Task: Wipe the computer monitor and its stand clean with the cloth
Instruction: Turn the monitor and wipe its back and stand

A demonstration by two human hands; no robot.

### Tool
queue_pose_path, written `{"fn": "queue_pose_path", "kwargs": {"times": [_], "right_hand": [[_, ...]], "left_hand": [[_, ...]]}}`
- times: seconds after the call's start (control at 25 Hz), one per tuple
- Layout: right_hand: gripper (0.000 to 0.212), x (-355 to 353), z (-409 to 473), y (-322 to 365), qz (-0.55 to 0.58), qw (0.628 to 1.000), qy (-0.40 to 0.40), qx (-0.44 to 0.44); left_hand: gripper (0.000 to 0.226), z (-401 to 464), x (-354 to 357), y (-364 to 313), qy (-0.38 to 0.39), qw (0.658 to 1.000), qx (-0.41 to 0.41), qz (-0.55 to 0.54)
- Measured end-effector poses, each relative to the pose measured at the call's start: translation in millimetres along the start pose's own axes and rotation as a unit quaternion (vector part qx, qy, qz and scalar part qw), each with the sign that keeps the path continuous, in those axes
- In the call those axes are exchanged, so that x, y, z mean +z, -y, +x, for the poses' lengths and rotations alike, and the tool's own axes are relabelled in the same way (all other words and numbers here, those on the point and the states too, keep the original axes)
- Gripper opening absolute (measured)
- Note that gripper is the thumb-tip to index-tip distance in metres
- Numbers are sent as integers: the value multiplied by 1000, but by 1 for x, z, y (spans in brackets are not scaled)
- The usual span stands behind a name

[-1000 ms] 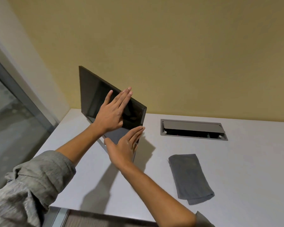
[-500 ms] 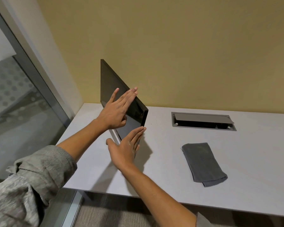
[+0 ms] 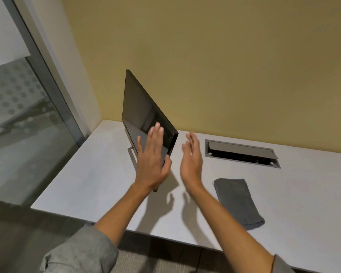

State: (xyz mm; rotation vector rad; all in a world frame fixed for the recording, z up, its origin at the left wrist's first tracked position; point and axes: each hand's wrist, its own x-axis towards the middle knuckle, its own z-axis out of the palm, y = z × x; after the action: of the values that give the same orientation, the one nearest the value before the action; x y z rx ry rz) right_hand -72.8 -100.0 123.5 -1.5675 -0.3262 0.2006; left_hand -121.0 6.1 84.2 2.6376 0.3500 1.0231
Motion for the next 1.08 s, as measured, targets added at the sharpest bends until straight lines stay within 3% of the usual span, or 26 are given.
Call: {"fn": "queue_pose_path", "kwargs": {"times": [0.12,0.16,0.24,0.32,0.44,0.6,0.8,1.0,1.08], "right_hand": [[52,-29,69,21,-128,977,121,-120],[58,-34,90,26,-211,944,179,-177],[73,-34,121,33,-384,835,272,-286],[83,-27,140,39,-483,732,318,-361],[88,-15,155,36,-506,663,354,-423],[88,-7,159,25,-487,646,355,-469],[85,10,142,25,-469,660,355,-468],[84,36,115,28,-489,670,329,-451],[82,48,103,30,-498,676,310,-445]], "left_hand": [[94,-24,24,-12,-10,994,44,97],[101,-26,32,-12,-5,991,37,128],[114,-27,42,-9,12,984,10,180],[122,-27,47,-3,25,975,-4,220],[122,-30,48,3,25,966,-3,258],[114,-37,41,13,3,954,0,300],[105,-51,20,30,-9,942,-7,335],[112,-65,-2,58,-25,934,-54,352],[103,-69,-10,67,-30,937,-60,344]]}}
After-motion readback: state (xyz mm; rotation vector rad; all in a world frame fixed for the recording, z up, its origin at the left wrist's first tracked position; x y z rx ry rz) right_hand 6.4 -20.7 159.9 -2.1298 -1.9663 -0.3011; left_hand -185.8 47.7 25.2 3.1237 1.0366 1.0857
